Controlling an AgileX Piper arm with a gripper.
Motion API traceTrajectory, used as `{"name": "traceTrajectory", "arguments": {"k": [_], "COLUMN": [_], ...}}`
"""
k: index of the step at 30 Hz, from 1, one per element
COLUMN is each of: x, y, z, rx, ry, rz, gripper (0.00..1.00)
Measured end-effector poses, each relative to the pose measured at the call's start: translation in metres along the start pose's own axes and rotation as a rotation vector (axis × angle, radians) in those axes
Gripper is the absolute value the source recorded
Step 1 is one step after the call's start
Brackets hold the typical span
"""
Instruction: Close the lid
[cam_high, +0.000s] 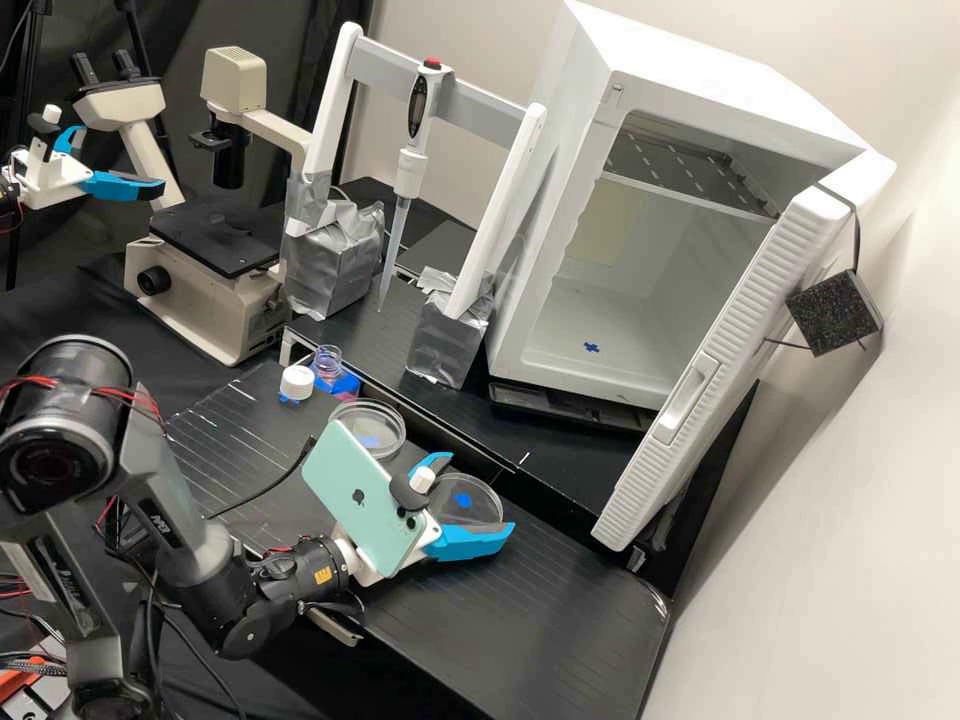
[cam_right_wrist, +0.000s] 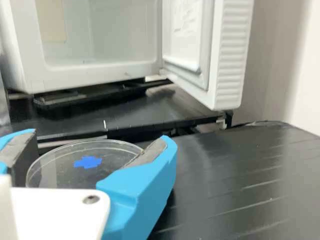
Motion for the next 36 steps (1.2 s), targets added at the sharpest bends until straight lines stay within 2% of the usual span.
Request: {"name": "traceTrajectory", "arguments": {"k": [5,7,11,14,15,18,20,25,28,32,36], "x": [-0.011,-0.013,-0.020,-0.025,-0.027,-0.028,-0.027,-0.023,-0.020,-0.015,-0.012], "y": [0.002,0.003,-0.002,-0.010,-0.014,-0.022,-0.027,-0.041,-0.048,-0.056,-0.056], "z": [-0.013,-0.023,-0.045,-0.058,-0.062,-0.068,-0.069,-0.070,-0.069,-0.068,-0.064], "rx": [0.043,0.040,0.008,-0.029,-0.050,-0.059,-0.064,-0.108,-0.123,-0.139,-0.136], "ry": [0.058,0.108,0.238,0.325,0.359,0.402,0.420,0.449,0.459,0.449,0.419], "rz": [0.024,0.024,-0.010,-0.085,-0.124,-0.183,-0.216,-0.298,-0.332,-0.348,-0.333], "gripper": [0.00,0.00,0.00,0.00,0.00,0.00,0.00,0.00,0.00,0.00,0.00]}}
